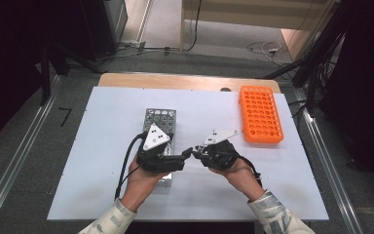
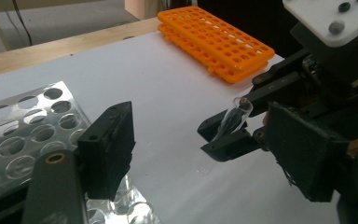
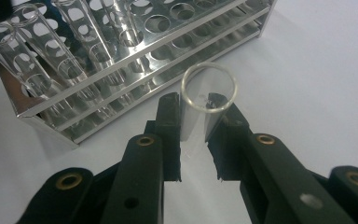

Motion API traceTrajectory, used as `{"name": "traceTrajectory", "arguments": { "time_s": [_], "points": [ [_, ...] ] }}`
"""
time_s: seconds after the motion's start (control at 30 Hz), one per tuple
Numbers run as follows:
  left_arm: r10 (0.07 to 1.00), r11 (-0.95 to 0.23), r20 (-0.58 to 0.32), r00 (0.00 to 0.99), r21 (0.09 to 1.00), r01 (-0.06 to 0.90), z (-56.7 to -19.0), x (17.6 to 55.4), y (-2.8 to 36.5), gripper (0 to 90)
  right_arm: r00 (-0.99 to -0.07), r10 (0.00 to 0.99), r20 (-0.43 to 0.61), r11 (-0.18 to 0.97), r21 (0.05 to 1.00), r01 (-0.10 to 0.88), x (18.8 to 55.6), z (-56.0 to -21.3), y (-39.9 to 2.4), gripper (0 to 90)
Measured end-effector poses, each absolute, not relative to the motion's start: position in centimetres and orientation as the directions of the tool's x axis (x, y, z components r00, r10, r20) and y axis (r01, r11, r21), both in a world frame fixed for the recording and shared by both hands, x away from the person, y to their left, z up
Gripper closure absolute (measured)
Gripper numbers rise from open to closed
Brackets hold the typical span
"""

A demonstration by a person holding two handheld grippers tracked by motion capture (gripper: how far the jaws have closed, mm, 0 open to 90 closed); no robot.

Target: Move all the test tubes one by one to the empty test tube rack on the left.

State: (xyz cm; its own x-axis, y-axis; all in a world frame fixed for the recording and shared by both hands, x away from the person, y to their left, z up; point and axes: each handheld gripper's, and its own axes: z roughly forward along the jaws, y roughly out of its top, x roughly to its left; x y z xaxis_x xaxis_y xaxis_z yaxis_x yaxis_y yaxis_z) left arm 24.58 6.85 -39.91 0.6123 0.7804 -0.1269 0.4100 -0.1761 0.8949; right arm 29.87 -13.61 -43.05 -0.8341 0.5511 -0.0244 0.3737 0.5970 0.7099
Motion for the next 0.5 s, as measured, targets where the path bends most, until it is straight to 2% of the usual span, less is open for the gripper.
{"name": "traceTrajectory", "arguments": {
  "time_s": [0.17, 0.5],
  "points": [
    [0.752, -0.206, -0.119, 0.648, 0.892, 0.402, -40.0, 24.8, 5.2, 41.1, -0.836, 0.548, -0.02, 0.594, 0.713, 0.372, 29.5, -42.9, -13.3, 72.8],
    [0.749, -0.294, -0.041, 0.661, 0.874, 0.387, -40.3, 25.5, 2.9, 57.6, -0.841, 0.541, -0.019, 0.595, 0.715, 0.367, 29.3, -42.7, -13.1, 72.7]
  ]
}}
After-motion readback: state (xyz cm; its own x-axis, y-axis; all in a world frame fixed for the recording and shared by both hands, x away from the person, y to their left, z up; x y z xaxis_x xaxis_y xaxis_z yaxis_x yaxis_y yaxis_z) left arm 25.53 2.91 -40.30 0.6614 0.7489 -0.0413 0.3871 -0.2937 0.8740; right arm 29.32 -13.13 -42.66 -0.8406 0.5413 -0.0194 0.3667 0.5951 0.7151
